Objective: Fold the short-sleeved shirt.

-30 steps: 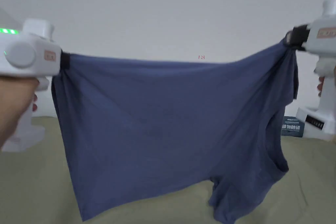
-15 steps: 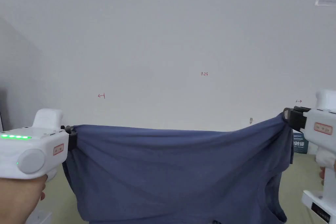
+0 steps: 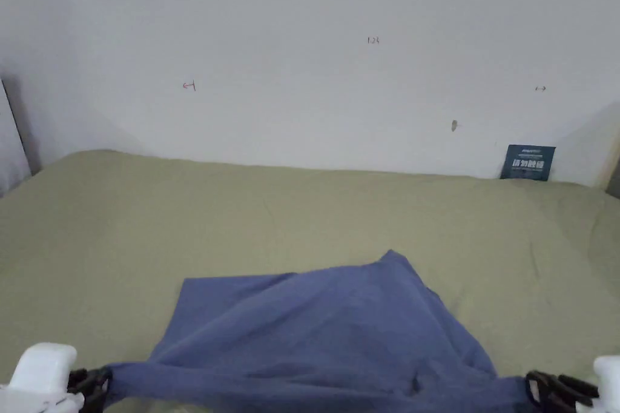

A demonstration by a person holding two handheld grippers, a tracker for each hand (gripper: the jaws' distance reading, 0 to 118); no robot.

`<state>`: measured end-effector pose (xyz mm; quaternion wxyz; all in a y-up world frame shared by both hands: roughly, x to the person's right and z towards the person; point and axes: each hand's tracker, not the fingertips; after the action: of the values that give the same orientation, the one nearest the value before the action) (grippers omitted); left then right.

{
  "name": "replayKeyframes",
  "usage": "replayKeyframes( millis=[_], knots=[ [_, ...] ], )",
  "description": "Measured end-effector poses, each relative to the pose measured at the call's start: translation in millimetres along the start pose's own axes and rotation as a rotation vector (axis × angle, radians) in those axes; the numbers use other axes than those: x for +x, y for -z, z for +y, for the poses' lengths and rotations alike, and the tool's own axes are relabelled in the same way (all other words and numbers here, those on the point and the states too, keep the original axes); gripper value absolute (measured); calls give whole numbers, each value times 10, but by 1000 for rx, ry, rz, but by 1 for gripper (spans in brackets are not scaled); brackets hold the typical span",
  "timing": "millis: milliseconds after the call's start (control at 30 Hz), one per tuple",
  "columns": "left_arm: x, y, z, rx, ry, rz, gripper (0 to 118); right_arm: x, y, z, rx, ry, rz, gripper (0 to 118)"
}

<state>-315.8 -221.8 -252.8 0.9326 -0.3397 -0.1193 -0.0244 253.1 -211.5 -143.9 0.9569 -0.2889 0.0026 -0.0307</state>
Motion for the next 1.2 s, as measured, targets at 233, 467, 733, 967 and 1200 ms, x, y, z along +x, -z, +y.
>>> replayKeyframes(
  millis=[233,467,733,967,1200],
  knots=[
    [13,212,-552,-159,-72,36,3,35,434,-998,-280,175,-17,5],
    [449,-683,-173,264,9,2,105,-298,-179,-423,21,142,-16,100],
    [856,-1139,-336,574,207,64,104,-1065,-917,-298,548,152,-54,50],
    [677,-1043,-438,433,172,57,0,-1156,-894,-424,476,88,-60,4],
    [84,-777,-609,234,54,37,0,-1167,-904,-567,397,109,-35,4]
  ],
)
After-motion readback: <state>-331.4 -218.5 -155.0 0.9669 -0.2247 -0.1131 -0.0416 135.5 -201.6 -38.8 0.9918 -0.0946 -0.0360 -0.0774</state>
